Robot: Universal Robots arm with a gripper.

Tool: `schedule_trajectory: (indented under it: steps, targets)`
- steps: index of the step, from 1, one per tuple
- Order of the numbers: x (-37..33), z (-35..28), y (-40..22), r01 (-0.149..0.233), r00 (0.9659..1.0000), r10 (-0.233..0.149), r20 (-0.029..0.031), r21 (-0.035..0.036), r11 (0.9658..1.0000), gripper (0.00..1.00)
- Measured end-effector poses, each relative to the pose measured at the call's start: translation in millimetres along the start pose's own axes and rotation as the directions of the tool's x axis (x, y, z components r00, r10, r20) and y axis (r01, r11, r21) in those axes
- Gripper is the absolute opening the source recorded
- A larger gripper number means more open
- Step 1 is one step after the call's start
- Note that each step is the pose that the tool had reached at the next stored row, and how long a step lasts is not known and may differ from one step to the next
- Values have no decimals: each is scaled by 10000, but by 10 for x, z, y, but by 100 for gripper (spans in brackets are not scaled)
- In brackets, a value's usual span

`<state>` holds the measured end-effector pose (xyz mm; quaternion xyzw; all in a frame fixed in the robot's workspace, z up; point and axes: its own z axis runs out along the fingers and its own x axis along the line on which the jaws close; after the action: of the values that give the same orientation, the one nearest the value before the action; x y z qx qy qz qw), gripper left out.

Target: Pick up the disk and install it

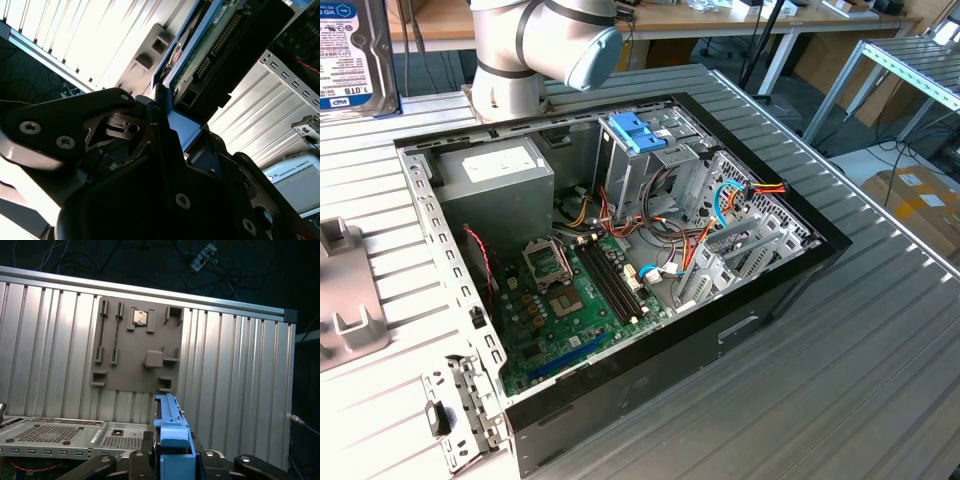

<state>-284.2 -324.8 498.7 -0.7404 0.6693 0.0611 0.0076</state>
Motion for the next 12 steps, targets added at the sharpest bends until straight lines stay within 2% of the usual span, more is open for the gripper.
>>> schedule_trajectory:
  steps: [12]
  targets:
    - [3, 2, -28, 0, 10000, 0, -1, 0, 10000, 37]
